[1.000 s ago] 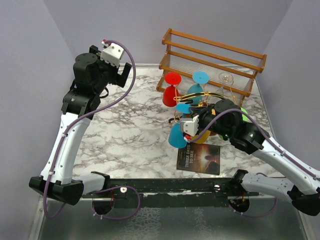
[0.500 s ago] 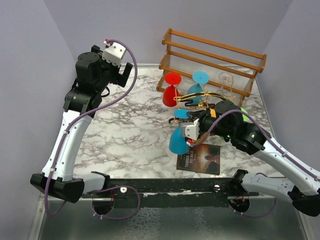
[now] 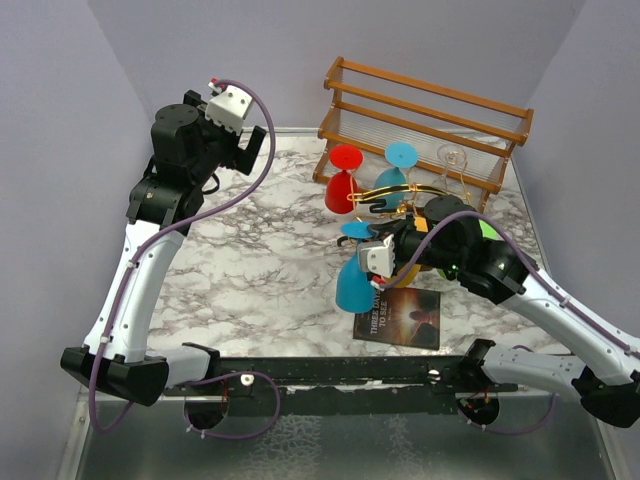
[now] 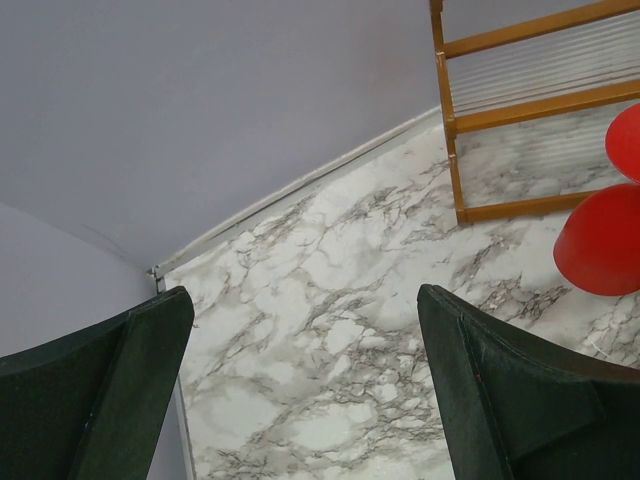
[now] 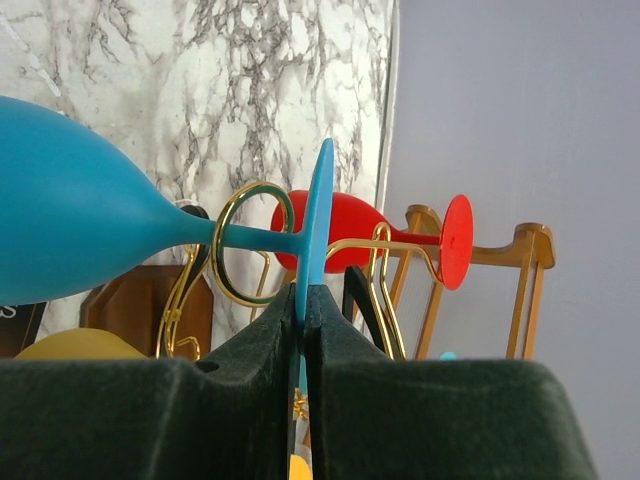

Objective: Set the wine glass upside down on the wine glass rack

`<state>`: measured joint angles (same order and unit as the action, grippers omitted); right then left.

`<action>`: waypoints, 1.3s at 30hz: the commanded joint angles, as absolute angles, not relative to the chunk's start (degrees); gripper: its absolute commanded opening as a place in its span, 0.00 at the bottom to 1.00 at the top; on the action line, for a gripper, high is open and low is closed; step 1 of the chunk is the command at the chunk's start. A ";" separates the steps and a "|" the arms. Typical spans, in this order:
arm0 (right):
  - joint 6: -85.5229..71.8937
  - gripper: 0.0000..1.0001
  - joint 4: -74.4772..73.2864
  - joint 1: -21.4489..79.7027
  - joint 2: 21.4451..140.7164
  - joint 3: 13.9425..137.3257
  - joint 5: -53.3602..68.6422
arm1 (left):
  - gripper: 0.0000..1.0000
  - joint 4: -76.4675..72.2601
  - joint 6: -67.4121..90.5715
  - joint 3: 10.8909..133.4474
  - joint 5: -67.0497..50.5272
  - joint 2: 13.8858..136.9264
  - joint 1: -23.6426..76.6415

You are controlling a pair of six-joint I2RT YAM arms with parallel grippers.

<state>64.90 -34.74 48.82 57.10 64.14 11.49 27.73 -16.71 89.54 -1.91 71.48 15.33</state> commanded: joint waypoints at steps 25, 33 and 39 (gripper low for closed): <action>59.40 0.27 -36.33 49.37 61.60 69.75 22.22 | 0.98 26.87 -18.05 89.13 -4.09 69.75 15.03; 58.77 0.31 -37.08 49.39 62.83 69.93 25.24 | 0.98 26.56 -18.32 88.59 -4.13 69.35 15.03; 57.35 0.36 -37.52 49.39 63.53 70.83 28.29 | 0.98 26.63 -18.41 88.42 -4.23 69.23 14.98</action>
<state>59.40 -36.58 49.08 62.92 68.36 23.81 27.70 -17.78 88.97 -2.61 70.70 15.33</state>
